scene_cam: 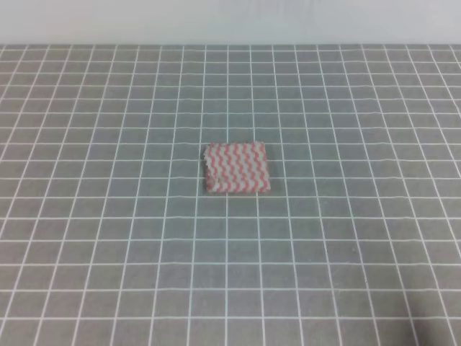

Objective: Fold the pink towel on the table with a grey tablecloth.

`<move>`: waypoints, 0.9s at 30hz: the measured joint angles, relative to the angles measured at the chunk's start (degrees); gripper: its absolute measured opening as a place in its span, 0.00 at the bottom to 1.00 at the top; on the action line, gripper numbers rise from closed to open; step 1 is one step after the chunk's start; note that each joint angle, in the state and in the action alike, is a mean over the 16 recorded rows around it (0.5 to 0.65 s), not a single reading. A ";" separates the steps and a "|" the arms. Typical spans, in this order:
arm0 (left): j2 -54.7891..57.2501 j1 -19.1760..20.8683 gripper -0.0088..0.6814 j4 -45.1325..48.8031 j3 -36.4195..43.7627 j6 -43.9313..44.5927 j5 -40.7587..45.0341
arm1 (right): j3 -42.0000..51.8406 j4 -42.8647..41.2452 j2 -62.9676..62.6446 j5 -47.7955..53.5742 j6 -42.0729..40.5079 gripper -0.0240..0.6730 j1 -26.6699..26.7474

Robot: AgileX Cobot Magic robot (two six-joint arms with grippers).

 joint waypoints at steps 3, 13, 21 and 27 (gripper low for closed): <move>-0.05 0.00 0.01 -0.01 -0.01 -0.01 0.05 | -0.10 0.01 0.00 0.03 0.00 0.01 0.00; -0.41 0.70 0.01 0.79 1.79 -0.42 -3.25 | -0.10 0.06 0.00 0.02 -0.02 0.01 0.00; -3.41 7.05 0.01 -0.78 12.31 -2.96 -18.80 | 0.19 0.06 0.19 -0.23 -0.02 0.01 0.03; -7.43 13.80 0.01 -2.88 23.62 -3.98 -28.82 | 0.19 0.06 0.19 -0.27 0.00 0.01 0.03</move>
